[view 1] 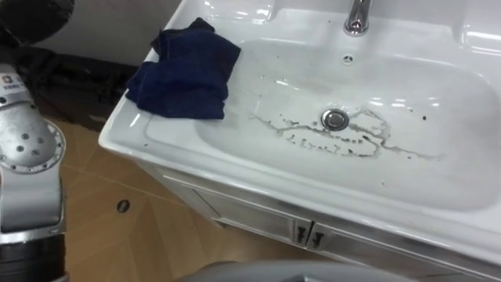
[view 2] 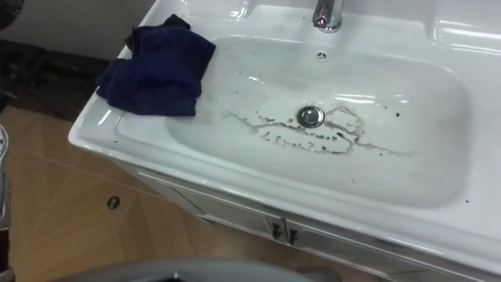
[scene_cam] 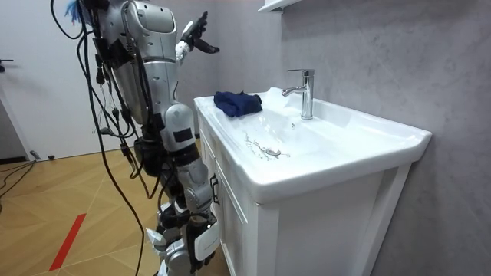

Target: Wipe basin

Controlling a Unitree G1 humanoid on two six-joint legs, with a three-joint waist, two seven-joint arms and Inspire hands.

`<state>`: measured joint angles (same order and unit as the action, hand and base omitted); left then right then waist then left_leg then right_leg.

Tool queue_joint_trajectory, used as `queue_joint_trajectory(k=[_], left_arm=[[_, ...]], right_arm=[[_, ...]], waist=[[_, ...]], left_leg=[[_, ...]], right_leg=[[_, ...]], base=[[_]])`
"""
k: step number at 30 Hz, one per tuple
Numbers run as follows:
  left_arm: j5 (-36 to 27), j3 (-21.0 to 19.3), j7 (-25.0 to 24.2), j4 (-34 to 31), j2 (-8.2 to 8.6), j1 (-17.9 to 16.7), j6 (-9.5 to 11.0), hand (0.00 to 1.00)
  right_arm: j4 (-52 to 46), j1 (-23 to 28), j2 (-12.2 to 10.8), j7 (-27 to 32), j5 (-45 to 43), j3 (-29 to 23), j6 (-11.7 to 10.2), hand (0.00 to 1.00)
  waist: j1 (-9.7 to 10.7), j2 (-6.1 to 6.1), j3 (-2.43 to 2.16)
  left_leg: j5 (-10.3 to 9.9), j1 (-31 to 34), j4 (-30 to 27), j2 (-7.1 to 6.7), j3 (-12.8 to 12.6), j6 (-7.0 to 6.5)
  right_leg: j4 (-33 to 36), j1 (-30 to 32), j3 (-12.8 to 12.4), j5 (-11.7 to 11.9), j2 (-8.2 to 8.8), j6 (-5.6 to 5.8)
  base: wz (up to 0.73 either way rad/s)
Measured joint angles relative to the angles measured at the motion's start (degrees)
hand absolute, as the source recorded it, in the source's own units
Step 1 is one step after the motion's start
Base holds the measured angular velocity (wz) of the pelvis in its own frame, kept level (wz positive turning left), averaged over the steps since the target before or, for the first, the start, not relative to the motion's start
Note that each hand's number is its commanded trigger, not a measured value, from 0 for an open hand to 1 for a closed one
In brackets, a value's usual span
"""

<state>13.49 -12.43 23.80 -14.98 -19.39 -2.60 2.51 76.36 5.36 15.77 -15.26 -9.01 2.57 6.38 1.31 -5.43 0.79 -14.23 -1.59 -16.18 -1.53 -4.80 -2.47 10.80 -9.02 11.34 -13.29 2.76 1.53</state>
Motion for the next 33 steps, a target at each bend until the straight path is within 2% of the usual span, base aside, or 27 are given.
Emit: queue_joint_trajectory(k=[6,13,15,18,22,30,33], left_arm=[[0.16,2.61,-4.54,3.08,0.62,0.0,-0.47,0.0],[2.42,4.21,-6.68,4.17,1.11,0.0,-0.73,0.0],[2.44,5.1,-6.69,4.45,1.11,0.0,-0.88,0.0],[2.84,7.03,-7.04,4.48,1.11,0.0,-1.29,0.0],[4.89,8.87,-7.38,4.46,1.11,0.0,-2.08,0.0],[5.37,10.58,-8.21,4.46,1.18,0.0,-2.32,0.0],[5.38,10.82,-8.21,4.8,1.67,0.01,-2.3,0.0]], right_arm=[[1.23,0.15,-0.51,-0.9,-0.15,0.08,-0.01,0.0],[1.75,-0.37,-1.93,-1.08,-0.47,0.08,0.12,0.0],[1.75,-0.49,-1.94,-0.96,-0.47,0.12,0.31,0.0],[1.74,-0.56,-2.11,-0.58,-0.46,0.11,0.71,0.0],[1.68,-0.81,-2.14,0.24,-0.29,0.07,0.77,0.0],[1.65,-0.88,-2.16,0.18,0.17,0.02,0.76,0.0],[1.7,-0.8,-2.15,0.13,1.04,0.01,0.99,0.0]], waist=[[0.57,1.06,-0.23],[1.51,2.38,-0.24],[1.52,2.4,-0.23],[1.66,2.37,-0.21],[2.0,1.75,-0.22],[3.53,0.49,-0.41],[3.84,0.35,-0.31]], left_leg=[[0.01,-0.18,-0.07,0.01,-0.49,-0.02],[0.01,-0.57,0.71,0.53,-0.88,-0.02],[0.01,-0.64,0.79,0.57,-1.19,-0.02],[0.01,-0.67,0.78,0.63,-1.3,-0.02],[0.01,-0.69,0.62,0.74,-1.48,-0.01],[0.0,-0.91,0.78,0.75,-1.83,0.0],[0.0,-1.19,0.85,0.79,-2.19,0.0]], right_leg=[[-0.04,0.01,-0.49,0.02,0.03,-0.03],[-0.13,0.0,-0.65,0.11,-0.05,-0.16],[-0.16,0.07,-1.19,0.17,-0.09,-0.23],[-0.19,0.07,-1.13,0.23,-0.1,-0.24],[-0.23,0.28,-1.4,0.27,-0.17,-0.27],[-0.22,0.3,-1.84,0.27,-0.17,-0.28],[-0.22,0.14,-1.91,0.27,-0.18,-0.28]], base=[[-0.04],[-0.03],[-0.08],[-0.02],[-0.02],[-0.02],[-0.05]])
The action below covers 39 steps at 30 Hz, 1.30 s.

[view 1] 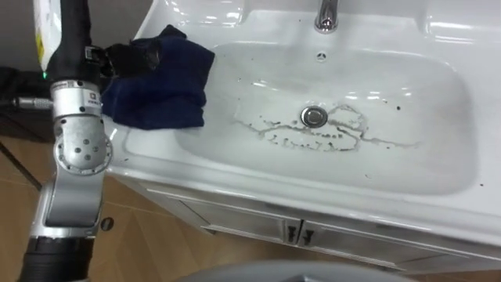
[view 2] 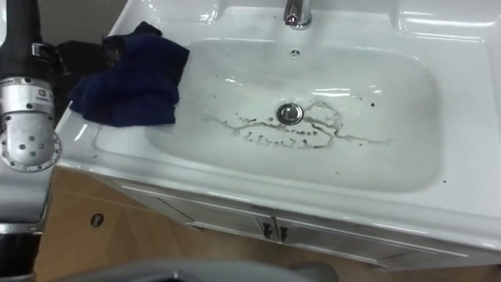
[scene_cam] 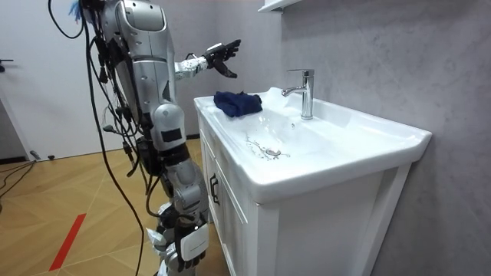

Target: Wipe basin

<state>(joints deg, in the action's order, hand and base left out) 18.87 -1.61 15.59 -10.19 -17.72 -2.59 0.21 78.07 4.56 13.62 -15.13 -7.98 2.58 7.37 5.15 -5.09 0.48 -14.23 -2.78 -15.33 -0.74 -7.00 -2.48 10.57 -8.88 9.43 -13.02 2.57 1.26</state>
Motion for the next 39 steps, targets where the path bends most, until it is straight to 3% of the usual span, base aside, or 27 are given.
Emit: queue_joint_trajectory(k=[8,16,21,25,39], left_arm=[[-0.01,4.66,-1.26,5.42,0.1,-0.01,-0.6,0.0],[0.37,6.05,-4.22,9.61,0.12,-0.08,-0.64,0.0],[7.32,6.5,-4.58,14.06,0.21,-0.29,-0.8,0.0],[12.23,7.06,-4.63,15.98,0.61,-1.13,-2.53,0.0],[17.99,7.31,-5.04,15.96,1.24,-1.66,-4.02,0.0]], right_arm=[[0.01,-0.07,0.1,0.15,0.72,0.16,0.32,0.0],[0.1,0.01,0.04,-0.02,0.58,0.59,1.06,0.0],[0.0,-0.42,0.11,0.21,0.76,0.59,1.39,0.0],[-0.09,-1.32,0.14,0.22,0.77,0.52,1.41,0.0],[-0.15,-1.41,0.22,0.71,0.73,0.61,1.45,0.0]], waist=[[0.9,-0.21,0.04],[0.88,1.04,0.31],[0.66,1.05,0.19],[0.85,0.81,-0.07],[0.86,0.94,-0.19]], left_leg=[[0.0,-0.42,0.12,0.04,-0.64,0.0],[-0.01,-0.3,0.02,0.06,-0.92,-0.03],[-0.01,-0.45,0.08,0.05,-1.72,-0.02],[0.01,-0.36,0.05,-0.01,-1.55,0.0],[0.01,-0.43,0.09,0.06,-1.35,0.02]], right_leg=[[0.17,-0.15,-0.64,0.0,-0.02,0.0],[0.03,-0.04,-1.38,0.0,-0.06,-0.01],[0.12,0.19,-1.53,0.06,-0.12,-0.11],[0.06,-0.08,-1.33,0.07,-0.17,-0.13],[0.11,-0.14,-0.9,0.11,-0.19,-0.2]], base=[[-0.04],[-0.02],[-0.06],[0.01],[0.01]])
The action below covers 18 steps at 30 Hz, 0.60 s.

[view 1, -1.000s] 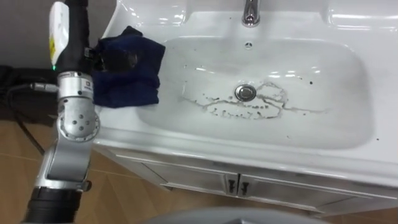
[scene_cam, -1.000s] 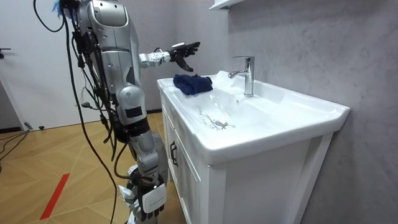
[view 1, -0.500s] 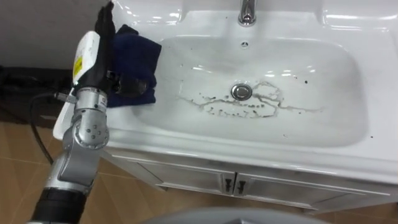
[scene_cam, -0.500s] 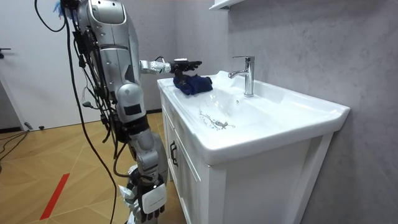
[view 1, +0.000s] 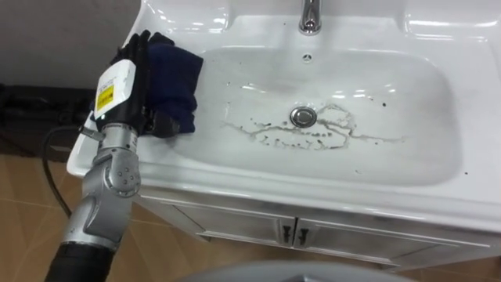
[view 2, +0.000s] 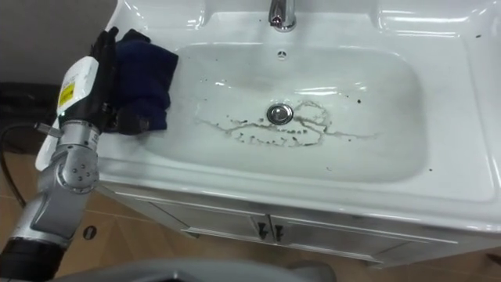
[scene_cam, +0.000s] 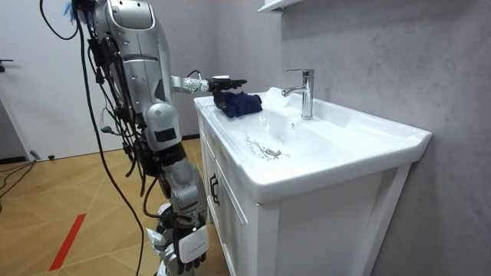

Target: Wipe basin

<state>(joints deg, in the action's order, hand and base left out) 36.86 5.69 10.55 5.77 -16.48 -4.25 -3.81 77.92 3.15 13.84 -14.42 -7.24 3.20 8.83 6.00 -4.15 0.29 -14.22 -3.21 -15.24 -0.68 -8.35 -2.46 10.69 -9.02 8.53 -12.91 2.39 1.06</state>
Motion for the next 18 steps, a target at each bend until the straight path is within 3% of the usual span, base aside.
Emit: queue_joint_trajectory(k=[6,18], left_arm=[[3.74,-0.01,0.01,0.02,0.08,0.0,-0.09,0.0],[4.14,-0.01,0.13,0.13,0.09,-0.02,-0.07,0.0]], right_arm=[[-0.33,0.36,-0.02,0.12,-0.01,-0.11,-0.02,0.0],[-0.52,0.35,-0.05,0.76,-0.02,-0.13,-0.51,0.0]], waist=[[0.0,0.16,-0.03],[-0.04,0.74,-0.19]], left_leg=[[0.0,-0.01,0.0,0.03,0.05,0.0],[0.01,0.52,-0.15,-0.02,0.04,0.0]], right_leg=[[0.02,0.02,-0.28,0.01,-0.02,-0.02],[-0.01,0.61,-0.35,0.03,-0.05,-0.05]], base=[[0.0],[0.0]])
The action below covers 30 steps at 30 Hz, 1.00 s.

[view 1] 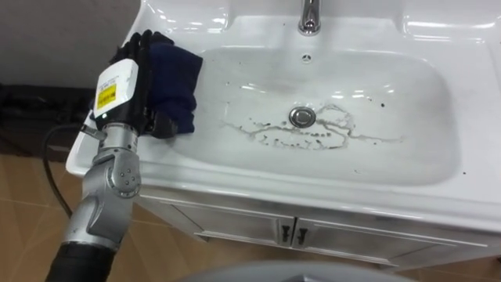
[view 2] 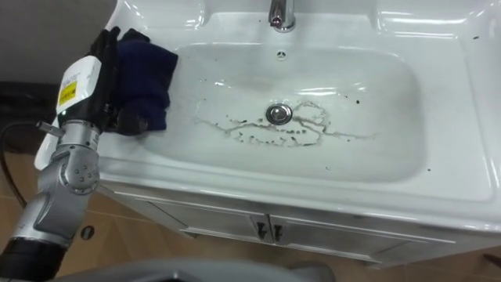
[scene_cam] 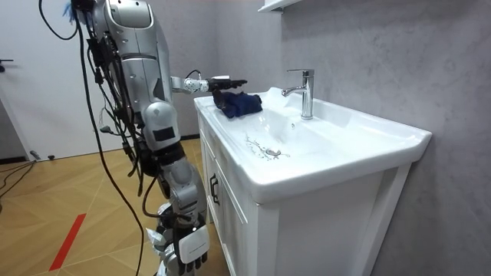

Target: Wipe basin

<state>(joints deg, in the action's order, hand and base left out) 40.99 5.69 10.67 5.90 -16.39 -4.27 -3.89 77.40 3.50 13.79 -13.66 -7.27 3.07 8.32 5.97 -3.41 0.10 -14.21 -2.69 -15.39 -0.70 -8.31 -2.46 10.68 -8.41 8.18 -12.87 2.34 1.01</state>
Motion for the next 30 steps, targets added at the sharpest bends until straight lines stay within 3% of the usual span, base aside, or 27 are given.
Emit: queue_joint_trajectory(k=[5,17,26,30], left_arm=[[-0.2,0.0,0.2,3.85,0.29,-0.01,0.03,0.0],[-3.42,1.05,0.48,12.46,1.95,0.94,2.33,0.0],[-4.34,0.5,1.07,16.68,2.29,2.07,3.15,0.0],[-4.25,-1.15,1.69,20.32,3.46,2.17,3.58,0.0]], right_arm=[[0.04,-0.02,-0.01,0.29,-0.03,-0.01,-0.04,0.0],[-1.03,1.09,-0.11,0.43,0.02,0.15,0.68,0.0],[-1.98,1.95,-0.27,-0.24,-0.19,-0.74,3.3,0.0],[-2.41,2.17,-0.26,-0.28,-1.77,-2.13,4.35,0.0]], waist=[[0.02,-0.08,-0.06],[0.06,-0.15,-0.12],[-0.05,0.35,-0.41],[-0.4,0.64,-0.48]], left_leg=[[0.01,-0.11,0.01,0.03,-0.21,0.02],[0.08,-1.38,1.02,0.05,-0.55,0.15],[0.39,-3.11,1.94,0.08,-1.24,0.33],[0.51,-5.78,3.2,0.07,-2.69,0.54]], right_leg=[[-0.04,0.05,-0.05,0.0,-0.02,-0.01],[0.12,-0.89,-0.18,0.02,-0.06,-0.03],[0.0,-1.94,-0.72,0.01,-0.15,-0.05],[-0.4,-3.6,-2.37,-0.49,-0.23,-0.41]], base=[[-0.01],[-0.01],[-0.04],[-0.2]])
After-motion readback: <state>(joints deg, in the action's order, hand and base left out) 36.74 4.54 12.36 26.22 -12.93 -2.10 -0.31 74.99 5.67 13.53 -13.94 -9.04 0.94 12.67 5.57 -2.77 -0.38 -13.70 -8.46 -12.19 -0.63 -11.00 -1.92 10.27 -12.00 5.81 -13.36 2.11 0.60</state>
